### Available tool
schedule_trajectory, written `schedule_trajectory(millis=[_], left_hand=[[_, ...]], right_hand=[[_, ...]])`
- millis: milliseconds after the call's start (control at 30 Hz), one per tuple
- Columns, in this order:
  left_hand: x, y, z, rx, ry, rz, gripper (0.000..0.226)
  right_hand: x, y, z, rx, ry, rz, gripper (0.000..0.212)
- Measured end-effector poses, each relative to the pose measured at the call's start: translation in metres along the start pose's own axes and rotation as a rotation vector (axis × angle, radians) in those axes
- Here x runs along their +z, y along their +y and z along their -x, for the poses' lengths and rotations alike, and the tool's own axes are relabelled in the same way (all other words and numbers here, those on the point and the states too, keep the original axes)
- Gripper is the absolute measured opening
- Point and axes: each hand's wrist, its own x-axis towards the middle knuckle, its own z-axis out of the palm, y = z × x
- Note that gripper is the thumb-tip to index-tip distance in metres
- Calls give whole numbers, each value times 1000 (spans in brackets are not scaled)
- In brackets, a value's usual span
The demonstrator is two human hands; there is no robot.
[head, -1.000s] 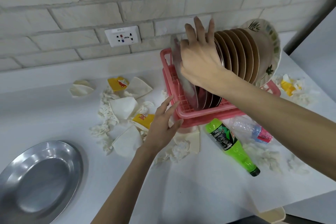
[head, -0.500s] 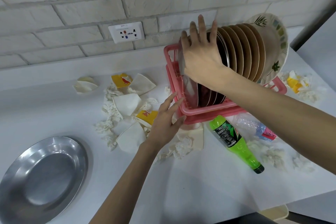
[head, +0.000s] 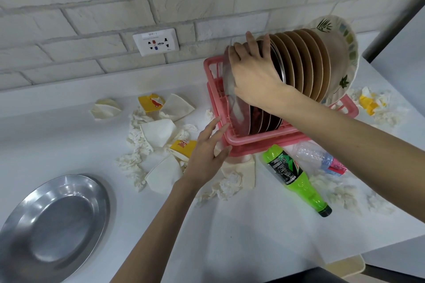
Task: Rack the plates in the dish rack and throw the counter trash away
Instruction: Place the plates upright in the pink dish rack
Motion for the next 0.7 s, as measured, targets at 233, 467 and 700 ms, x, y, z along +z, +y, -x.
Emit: schedule_trajectory(millis=[233, 467, 700], left_hand=[[-4, 2, 1, -7, -16, -10, 60], [-3, 2, 1, -11, -21, -25, 63], [-11, 6, 2, -44, -34, -3, 62]], right_hand=[[2, 1, 0, 4, 18, -66, 69], [2, 3, 1, -4, 29, -85, 66], [1, 3, 5, -1, 16, -105, 66]])
